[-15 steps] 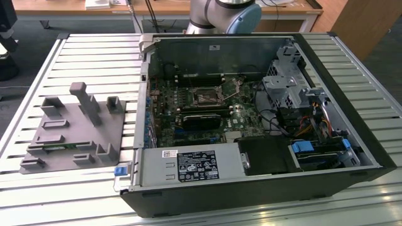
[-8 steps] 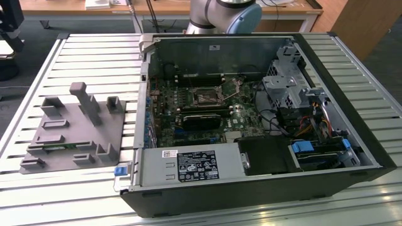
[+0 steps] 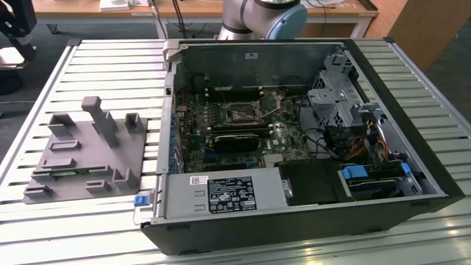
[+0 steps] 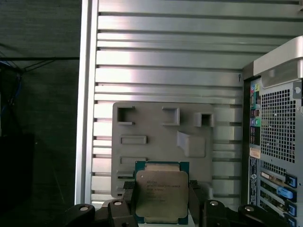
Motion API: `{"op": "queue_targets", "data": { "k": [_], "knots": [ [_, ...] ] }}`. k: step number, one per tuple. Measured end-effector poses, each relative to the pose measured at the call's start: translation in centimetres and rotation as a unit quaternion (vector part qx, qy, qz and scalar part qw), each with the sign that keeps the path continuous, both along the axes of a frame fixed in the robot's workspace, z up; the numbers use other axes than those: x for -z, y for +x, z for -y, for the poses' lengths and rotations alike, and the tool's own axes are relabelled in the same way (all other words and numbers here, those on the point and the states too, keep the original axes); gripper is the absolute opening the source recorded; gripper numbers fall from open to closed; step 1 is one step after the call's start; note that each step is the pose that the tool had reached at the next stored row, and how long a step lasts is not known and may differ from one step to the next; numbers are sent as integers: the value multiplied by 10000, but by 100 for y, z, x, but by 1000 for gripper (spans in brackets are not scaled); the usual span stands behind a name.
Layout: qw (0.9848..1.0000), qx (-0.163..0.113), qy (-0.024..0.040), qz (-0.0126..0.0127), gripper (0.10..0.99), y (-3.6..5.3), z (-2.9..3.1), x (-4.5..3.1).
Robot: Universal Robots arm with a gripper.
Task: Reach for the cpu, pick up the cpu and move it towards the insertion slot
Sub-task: 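Pick up the cpu and move it towards the insertion slot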
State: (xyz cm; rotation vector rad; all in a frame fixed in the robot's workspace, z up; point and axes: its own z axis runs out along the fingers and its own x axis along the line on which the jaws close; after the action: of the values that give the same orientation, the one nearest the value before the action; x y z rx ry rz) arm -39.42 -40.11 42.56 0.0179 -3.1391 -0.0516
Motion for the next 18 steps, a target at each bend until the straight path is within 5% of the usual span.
{"op": "queue_targets", "data": {
  "k": [18],
  "knots": [
    [10000,0,0,0,533,255,0,0]
  ]
}}
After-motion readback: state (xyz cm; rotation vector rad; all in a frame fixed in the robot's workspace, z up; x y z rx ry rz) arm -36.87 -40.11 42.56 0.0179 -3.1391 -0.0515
